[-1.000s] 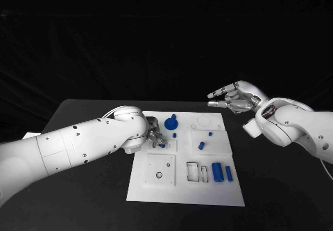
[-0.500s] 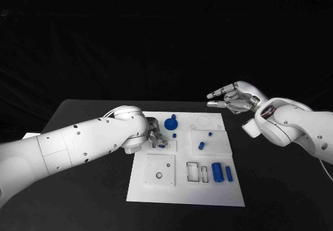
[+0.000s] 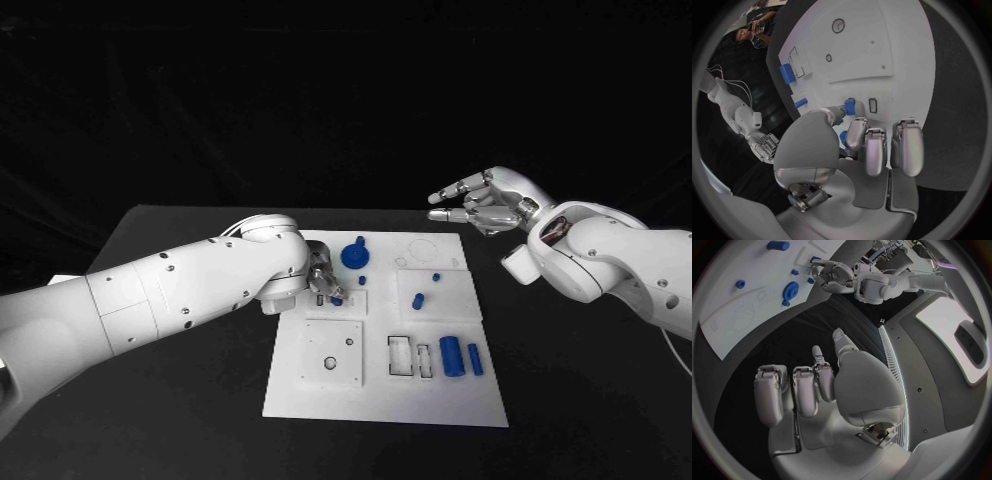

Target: Assemble the parts on the task board

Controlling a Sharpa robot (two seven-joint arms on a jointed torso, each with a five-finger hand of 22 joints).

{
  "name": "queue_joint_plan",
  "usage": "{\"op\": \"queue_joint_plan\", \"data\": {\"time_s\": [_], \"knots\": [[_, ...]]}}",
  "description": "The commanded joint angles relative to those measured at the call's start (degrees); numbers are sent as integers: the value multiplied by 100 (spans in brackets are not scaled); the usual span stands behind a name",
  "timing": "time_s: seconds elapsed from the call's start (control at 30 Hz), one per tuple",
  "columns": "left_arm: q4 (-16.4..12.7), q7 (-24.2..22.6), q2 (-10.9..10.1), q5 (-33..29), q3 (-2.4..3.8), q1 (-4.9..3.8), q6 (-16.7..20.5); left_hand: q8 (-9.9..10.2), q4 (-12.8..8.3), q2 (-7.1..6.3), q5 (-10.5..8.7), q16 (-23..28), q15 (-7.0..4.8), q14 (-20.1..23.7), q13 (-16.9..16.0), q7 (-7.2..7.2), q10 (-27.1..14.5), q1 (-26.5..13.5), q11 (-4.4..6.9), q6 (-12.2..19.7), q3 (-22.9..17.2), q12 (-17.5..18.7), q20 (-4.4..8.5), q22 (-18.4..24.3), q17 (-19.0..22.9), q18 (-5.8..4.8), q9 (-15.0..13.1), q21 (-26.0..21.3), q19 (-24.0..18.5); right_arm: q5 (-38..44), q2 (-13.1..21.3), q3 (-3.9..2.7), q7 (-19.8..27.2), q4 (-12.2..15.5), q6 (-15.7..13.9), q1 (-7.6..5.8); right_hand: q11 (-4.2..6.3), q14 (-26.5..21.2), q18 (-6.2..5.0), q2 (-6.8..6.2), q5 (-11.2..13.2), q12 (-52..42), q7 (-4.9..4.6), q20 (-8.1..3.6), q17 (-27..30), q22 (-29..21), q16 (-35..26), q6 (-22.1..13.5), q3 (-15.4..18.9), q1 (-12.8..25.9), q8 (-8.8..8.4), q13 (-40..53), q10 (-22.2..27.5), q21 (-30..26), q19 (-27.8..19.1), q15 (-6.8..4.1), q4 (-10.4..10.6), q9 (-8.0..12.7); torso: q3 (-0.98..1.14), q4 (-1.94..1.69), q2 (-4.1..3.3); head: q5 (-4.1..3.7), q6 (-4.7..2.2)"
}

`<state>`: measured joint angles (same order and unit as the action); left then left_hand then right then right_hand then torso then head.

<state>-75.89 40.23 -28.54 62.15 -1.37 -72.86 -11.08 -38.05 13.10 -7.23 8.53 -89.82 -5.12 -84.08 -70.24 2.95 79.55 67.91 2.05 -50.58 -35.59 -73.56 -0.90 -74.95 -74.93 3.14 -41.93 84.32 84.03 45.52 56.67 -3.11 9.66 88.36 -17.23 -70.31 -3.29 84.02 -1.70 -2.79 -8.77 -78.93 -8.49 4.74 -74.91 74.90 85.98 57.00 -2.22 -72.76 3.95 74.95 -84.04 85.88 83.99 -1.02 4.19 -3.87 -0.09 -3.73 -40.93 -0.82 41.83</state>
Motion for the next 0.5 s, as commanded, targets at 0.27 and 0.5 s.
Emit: {"op": "queue_joint_plan", "data": {"time_s": [0.27, 0.5], "knots": [[118, 664, 114, -237, -42, 42, -302, -70, -547, 53, 12, -18, -49, -592, -58, -131, 46, -189, 31, -139, -609, -37, 18, -558, -1507, -115, -14, 35, 273, -24, -15, 0, 74, 0, 102, 2, -22, 422, -26, 54, -18, 39, 3, 22, -788, 592, -35, -43, 29, 16, 1, 860, 32, -25, 237, 11, -3, -8, 0, 1, 5, 6, 7], [137, 704, 126, -269, -43, 42, -364, -88, -516, -22, 6, -18, -78, -592, -134, -174, 104, -393, 66, -218, -481, -107, 43, -614, -1507, -126, 13, 64, 293, -28, -14, 0, 73, 7, 106, 2, -22, 422, -26, 54, -18, 39, 3, 22, -788, 592, -35, -43, 29, 16, 1, 860, 32, -25, 237, 11, -3, -8, -3, -3, 3, -4, 18]]}}
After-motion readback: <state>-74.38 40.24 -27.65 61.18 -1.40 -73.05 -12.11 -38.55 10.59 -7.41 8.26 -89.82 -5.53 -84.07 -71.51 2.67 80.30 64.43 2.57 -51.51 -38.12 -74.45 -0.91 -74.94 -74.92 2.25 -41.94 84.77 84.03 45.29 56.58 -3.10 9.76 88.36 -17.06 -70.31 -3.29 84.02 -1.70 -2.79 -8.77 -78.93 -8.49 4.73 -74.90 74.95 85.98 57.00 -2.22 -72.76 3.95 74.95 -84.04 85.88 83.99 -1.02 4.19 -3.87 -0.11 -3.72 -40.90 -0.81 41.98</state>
